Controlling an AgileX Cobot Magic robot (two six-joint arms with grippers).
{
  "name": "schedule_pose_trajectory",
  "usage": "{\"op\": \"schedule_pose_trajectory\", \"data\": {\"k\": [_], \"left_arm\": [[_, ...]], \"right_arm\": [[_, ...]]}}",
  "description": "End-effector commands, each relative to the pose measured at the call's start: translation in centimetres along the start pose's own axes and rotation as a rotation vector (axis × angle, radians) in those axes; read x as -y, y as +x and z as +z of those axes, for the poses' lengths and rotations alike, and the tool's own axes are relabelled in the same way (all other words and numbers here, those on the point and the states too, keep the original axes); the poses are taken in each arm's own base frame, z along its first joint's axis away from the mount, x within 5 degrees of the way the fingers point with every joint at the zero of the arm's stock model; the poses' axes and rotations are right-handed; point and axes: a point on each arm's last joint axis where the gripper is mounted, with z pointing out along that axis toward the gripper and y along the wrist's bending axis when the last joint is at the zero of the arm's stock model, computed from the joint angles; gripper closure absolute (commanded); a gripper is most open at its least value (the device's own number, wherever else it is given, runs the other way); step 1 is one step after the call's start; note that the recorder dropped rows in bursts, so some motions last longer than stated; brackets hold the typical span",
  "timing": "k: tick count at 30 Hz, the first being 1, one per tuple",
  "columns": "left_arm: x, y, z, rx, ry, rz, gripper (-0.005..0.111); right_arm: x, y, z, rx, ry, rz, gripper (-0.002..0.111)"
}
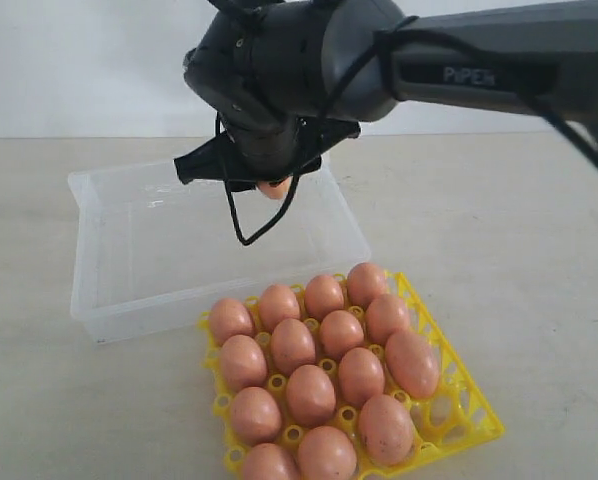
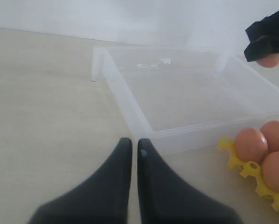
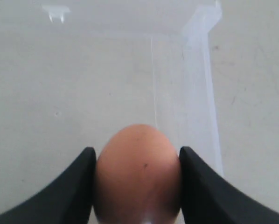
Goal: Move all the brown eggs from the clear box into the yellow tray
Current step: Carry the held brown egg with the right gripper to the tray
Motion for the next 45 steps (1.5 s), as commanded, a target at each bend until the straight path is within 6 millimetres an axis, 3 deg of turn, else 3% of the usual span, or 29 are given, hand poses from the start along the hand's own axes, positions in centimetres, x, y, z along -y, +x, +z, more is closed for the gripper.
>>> {"op": "schedule_pose_trajectory", "data": {"k": [1,5,12,19,23,27,30,34,39,45], "left_arm": [[0.0,0.1,0.1,-0.001,0.0,0.008,0.103],[0.0,0.1,0.1,-0.001,0.0,0.008,0.103],[0.0,0.1,0.1,-0.001,0.0,0.008,0.103],[0.0,0.1,0.1,-0.001,0.0,0.008,0.103],[0.0,0.1,0.1,-0.001,0.0,0.008,0.103],[0.0,0.1,0.1,-0.001,0.0,0.008,0.103],[0.0,0.1,0.1,-0.001,0.0,0.008,0.103],[0.0,0.1,0.1,-0.001,0.0,0.008,0.103],[0.0,0.1,0.1,-0.001,0.0,0.008,0.103],[0.0,0.1,0.1,-0.001,0.0,0.008,0.103]], "right_arm": [[0.6,1.8,-4.1,0.222,-0.069,0.019,0.108],[3.4,5.7,-6.4,0.336,-0.154,0.076,0.108],[11.3,13.4,-9.7,0.446,-0.107,0.123,0.108],[16.3,17.2,-12.8,0.563,-0.034,0.173,0.108],[16.9,19.5,-12.2,0.538,0.07,-0.199,0.108],[16.8,22.0,-10.4,0.421,0.159,-0.738,0.108],[17.0,22.7,-9.9,0.385,0.18,-0.816,0.108],[18.0,22.3,-10.1,0.407,0.258,-0.572,0.108],[19.7,21.7,-10.7,0.507,0.337,-0.087,0.108],[22.2,21.8,-10.1,0.488,0.401,0.172,0.108]]}}
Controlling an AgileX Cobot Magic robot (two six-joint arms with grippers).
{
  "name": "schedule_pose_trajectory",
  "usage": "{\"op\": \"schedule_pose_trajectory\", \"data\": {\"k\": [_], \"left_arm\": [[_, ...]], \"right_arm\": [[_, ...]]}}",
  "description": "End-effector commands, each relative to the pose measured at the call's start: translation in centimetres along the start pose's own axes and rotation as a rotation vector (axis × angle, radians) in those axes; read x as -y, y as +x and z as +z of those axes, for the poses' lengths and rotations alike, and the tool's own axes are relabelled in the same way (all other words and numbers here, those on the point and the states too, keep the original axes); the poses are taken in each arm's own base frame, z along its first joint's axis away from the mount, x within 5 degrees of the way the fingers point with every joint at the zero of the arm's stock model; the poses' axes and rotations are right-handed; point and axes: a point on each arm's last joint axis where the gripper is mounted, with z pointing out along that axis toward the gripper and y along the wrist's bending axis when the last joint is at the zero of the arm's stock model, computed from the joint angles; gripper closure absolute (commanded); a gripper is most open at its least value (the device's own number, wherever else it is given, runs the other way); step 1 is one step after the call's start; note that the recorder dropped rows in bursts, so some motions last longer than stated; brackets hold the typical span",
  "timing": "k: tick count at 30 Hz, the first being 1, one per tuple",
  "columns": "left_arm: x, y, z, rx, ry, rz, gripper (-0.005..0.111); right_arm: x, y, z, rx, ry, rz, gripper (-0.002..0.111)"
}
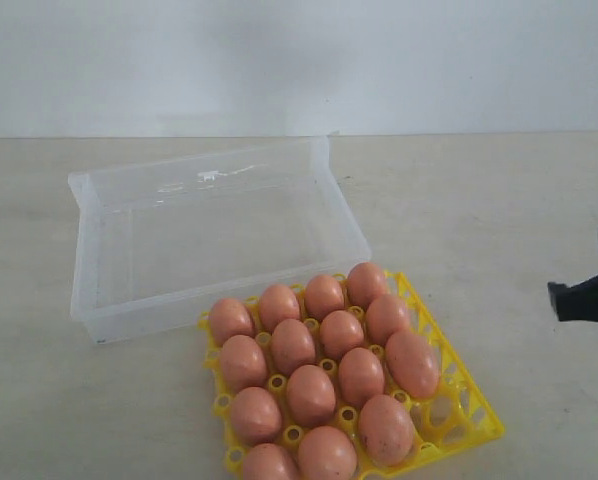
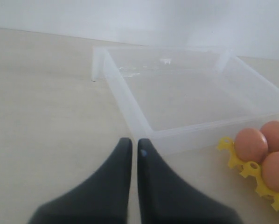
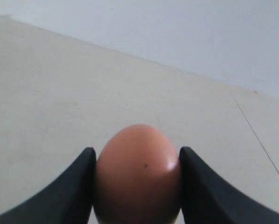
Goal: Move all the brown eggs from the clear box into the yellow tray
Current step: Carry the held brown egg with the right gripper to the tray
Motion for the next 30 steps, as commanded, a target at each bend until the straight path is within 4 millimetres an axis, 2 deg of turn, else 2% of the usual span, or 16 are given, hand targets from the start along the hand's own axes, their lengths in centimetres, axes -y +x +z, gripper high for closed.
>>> {"op": "schedule_pose_trajectory", "data": {"k": [1,4,6,11,13,15,18,20,23,25,28,30], "left_arm": [[0.0,0.1,0.1,-0.001,0.0,0.008,0.103],[0.0,0.1,0.1,-0.001,0.0,0.008,0.103],[0.0,0.1,0.1,-0.001,0.0,0.008,0.103],[0.0,0.1,0.1,-0.001,0.0,0.008,0.103],[0.0,0.1,0.1,-0.001,0.0,0.008,0.103],[0.0,0.1,0.1,-0.001,0.0,0.008,0.103],[0.0,0.1,0.1,-0.001,0.0,0.008,0.103],[0.0,0.1,0.1,-0.001,0.0,0.008,0.103],[0.0,0.1,0.1,-0.001,0.0,0.008,0.103],[0.0,0.1,0.1,-0.001,0.0,0.008,0.103],[0.0,0.1,0.1,-0.001,0.0,0.008,0.103],[0.0,0.1,0.1,-0.001,0.0,0.008,0.103]], "right_arm": [[1.8,0.3,1.0,-0.034,0.103,0.18,0.108],[2.4,-0.1,1.5,-0.049,0.119,0.272,0.108],[2.3,-1.1,1.8,-0.039,0.101,0.305,0.108],[2.1,-5.2,2.1,0.045,0.05,0.396,0.108],[1.6,-7.6,2.0,0.08,-0.028,0.415,0.108],[0.8,-10.1,1.8,0.119,-0.147,0.286,0.108],[-1.2,-12.6,0.8,0.208,-0.392,-0.026,0.108],[-2.7,-13.3,-0.3,0.275,-0.589,-0.185,0.108],[-4.7,-12.8,-2.1,0.409,-0.837,-0.461,0.108],[-5.0,-12.4,-2.4,0.459,-0.874,-0.57,0.108],[-5.0,-12.2,-2.3,0.52,-0.838,-0.706,0.108],[-4.9,-12.3,-2.1,0.61,-0.758,-0.917,0.108]]}}
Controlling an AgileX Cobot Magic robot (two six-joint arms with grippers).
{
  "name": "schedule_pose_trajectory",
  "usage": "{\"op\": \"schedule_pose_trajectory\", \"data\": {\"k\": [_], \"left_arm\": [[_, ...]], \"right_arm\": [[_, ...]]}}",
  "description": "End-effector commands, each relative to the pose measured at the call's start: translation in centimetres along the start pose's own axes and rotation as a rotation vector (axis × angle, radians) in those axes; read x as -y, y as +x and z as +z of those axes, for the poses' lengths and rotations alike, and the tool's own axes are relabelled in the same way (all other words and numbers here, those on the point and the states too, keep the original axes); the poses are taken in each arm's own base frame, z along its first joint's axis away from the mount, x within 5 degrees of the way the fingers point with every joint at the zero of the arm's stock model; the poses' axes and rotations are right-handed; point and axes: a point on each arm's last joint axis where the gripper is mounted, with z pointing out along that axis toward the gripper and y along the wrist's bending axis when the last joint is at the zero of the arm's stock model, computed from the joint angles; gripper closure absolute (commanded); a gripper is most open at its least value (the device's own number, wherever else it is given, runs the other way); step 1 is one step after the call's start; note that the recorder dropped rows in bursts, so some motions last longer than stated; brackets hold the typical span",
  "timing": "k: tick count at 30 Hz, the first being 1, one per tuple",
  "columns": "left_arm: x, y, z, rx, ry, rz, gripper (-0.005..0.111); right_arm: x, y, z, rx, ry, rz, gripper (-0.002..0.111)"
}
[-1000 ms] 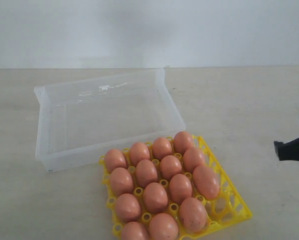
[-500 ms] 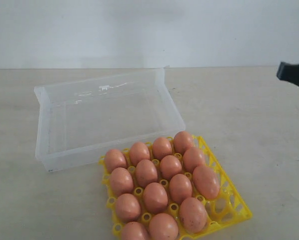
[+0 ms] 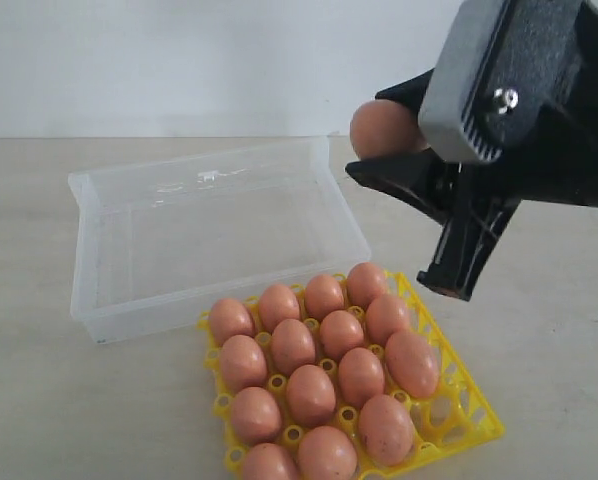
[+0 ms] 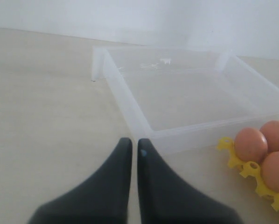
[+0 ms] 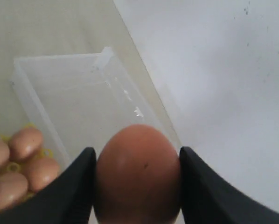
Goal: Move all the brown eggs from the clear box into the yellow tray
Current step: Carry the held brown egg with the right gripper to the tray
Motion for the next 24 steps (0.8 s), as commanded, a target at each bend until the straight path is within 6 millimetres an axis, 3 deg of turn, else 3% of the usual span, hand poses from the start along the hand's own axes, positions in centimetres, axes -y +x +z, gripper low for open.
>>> {"op": "schedule_pose_trajectory", "data": {"k": [1,6,11,15,17,20,22,24], "left_arm": [[0.0,0.1,0.1,-0.001,0.0,0.008,0.103],[0.0,0.1,0.1,-0.001,0.0,0.008,0.103],[0.0,0.1,0.1,-0.001,0.0,0.008,0.103],[0.0,0.1,0.1,-0.001,0.0,0.008,0.103],[0.0,0.1,0.1,-0.001,0.0,0.008,0.103],[0.0,0.1,0.1,-0.001,0.0,0.008,0.103],[0.0,0.1,0.1,-0.001,0.0,0.008,0.103],[0.0,0.1,0.1,-0.001,0.0,0.008,0.103]], "right_arm": [[0.3,0.3,-0.1,-0.037,0.036,-0.399,0.108],[2.3,1.6,-0.5,-0.246,0.196,-0.612,0.108],[5.2,4.2,-1.9,-0.652,0.474,-0.591,0.108],[6.9,8.7,-2.7,-0.949,0.556,-0.424,0.108],[7.7,11.0,-3.1,-0.936,0.604,-0.205,0.108],[8.4,13.2,-3.3,-0.765,0.662,0.225,0.108],[8.4,14.0,-3.3,-0.625,0.619,0.452,0.108],[7.9,14.1,-2.8,-0.447,0.479,0.545,0.108]]}}
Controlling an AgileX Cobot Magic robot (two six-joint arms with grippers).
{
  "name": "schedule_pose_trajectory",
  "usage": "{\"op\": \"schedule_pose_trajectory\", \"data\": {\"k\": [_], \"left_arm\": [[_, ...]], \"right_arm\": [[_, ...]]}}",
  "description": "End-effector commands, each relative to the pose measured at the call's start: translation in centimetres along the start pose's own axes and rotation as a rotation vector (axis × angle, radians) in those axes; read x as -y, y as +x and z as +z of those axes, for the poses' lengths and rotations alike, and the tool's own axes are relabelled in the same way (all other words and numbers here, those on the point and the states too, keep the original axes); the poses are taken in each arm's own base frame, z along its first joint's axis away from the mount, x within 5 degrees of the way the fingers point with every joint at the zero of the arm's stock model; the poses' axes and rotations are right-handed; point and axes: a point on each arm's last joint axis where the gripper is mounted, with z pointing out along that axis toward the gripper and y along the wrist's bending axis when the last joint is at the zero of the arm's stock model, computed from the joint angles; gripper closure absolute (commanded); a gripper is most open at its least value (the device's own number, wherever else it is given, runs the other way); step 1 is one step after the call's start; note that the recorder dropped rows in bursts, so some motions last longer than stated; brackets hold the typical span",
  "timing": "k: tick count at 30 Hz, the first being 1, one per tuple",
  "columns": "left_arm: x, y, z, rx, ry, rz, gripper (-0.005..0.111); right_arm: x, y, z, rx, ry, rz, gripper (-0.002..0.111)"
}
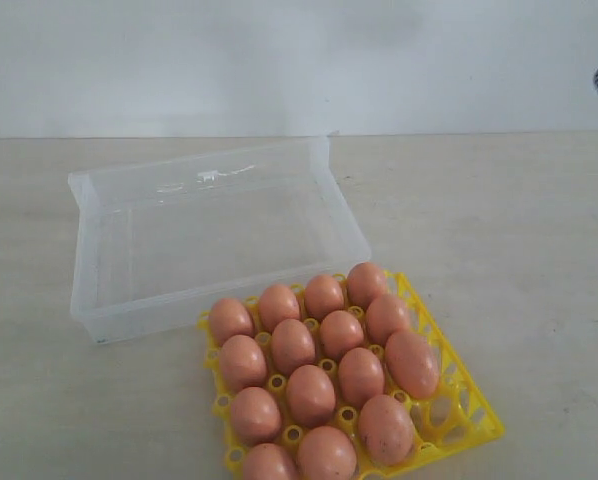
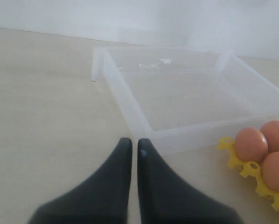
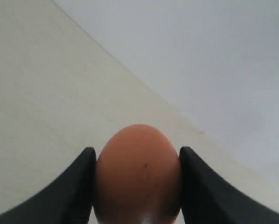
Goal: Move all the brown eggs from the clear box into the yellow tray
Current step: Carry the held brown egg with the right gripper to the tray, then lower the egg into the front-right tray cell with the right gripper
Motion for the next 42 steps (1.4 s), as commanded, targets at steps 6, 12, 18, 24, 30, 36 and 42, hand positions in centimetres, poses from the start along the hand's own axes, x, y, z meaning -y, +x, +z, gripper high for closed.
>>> {"op": "schedule_pose_trajectory", "data": {"k": [6,12,18,24,30,36,42], "left_arm": [[0.0,0.1,0.1,-0.001,0.0,0.008,0.103],[0.0,0.1,0.1,-0.001,0.0,0.008,0.103],[0.0,0.1,0.1,-0.001,0.0,0.008,0.103],[0.0,0.1,0.1,-0.001,0.0,0.008,0.103],[0.0,0.1,0.1,-0.001,0.0,0.008,0.103],[0.0,0.1,0.1,-0.001,0.0,0.008,0.103],[0.0,0.1,0.1,-0.001,0.0,0.008,0.103]], "right_arm": [[-4.4,-1.0,-0.6,0.45,-0.785,0.352,0.108],[-7.9,-2.4,-2.7,0.488,-1.047,0.243,0.108],[-11.9,-3.2,-5.7,0.432,-1.277,0.12,0.108],[-13.6,-0.1,-6.3,0.334,-1.358,0.154,0.108],[-15.2,3.1,-6.7,0.216,-1.364,0.174,0.108],[-15.6,5.0,-5.9,0.131,-1.236,0.13,0.108],[-15.6,5.0,-5.7,0.112,-1.224,0.147,0.108]]}}
